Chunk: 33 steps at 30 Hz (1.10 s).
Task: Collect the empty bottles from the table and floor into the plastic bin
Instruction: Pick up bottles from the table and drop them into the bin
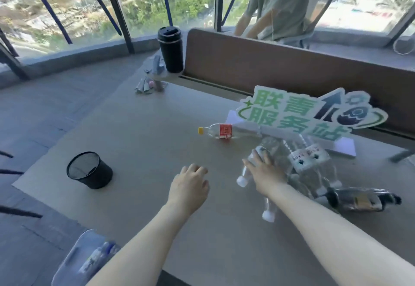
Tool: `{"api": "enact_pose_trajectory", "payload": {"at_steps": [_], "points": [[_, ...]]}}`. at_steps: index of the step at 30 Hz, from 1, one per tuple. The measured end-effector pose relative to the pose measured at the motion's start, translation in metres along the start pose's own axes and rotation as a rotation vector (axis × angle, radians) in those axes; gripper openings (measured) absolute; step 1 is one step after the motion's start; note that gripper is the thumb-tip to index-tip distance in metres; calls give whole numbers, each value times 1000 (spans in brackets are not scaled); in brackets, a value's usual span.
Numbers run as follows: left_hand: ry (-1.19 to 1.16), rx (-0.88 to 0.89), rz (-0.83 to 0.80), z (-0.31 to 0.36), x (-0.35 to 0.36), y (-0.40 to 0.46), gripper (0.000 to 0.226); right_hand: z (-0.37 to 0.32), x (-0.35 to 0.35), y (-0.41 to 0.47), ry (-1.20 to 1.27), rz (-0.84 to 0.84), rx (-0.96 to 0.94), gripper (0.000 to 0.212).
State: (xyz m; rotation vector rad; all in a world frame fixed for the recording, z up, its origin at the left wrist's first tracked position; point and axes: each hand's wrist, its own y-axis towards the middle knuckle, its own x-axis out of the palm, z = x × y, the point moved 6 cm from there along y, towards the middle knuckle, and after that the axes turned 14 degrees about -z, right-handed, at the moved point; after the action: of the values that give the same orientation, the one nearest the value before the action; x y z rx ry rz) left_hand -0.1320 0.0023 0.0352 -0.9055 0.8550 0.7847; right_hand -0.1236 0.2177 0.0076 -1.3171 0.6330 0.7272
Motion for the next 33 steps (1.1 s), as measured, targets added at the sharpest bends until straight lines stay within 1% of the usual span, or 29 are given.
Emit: {"api": "enact_pose_trajectory", "payload": {"at_steps": [4,5,7,9,11,13,14,18,21,22,24,26,28,29,31,33], "points": [[-17,-62,-19,11,10,5,36,1,8,27,-149,28,-61,68],[-23,-77,-18,12,10,5,36,-1,9,30,-171,55,-88,65],[-39,-116,-5,8,6,5,35,-10,1,29,-155,184,-183,64],[-47,-149,15,1,-3,9,35,-15,-18,17,-20,381,-284,64],[-40,-164,26,-4,-14,21,37,-10,-42,-3,211,609,-334,66],[-31,-157,35,-2,-26,38,40,0,-63,-25,437,747,-315,65],[-24,-145,34,1,-31,49,42,5,-70,-34,569,769,-296,63],[47,-20,5,23,-40,108,48,32,-64,-48,1119,698,-161,52],[129,90,-44,42,-33,158,56,41,-49,-47,1448,644,-107,35],[160,118,-73,47,-27,175,59,42,-44,-47,1496,639,-95,32],[239,141,-130,50,-12,205,63,44,-32,-44,1519,634,-45,35],[304,119,-157,46,4,222,62,43,-18,-38,1561,607,-6,37],[319,73,-176,38,14,223,58,40,-5,-35,1557,596,48,35],[299,50,-185,33,18,217,57,38,0,-35,1540,593,78,31],[199,5,-180,21,25,196,55,32,3,-37,1522,592,80,27],[58,-69,-162,6,25,168,55,24,1,-41,1517,564,48,31]]}}
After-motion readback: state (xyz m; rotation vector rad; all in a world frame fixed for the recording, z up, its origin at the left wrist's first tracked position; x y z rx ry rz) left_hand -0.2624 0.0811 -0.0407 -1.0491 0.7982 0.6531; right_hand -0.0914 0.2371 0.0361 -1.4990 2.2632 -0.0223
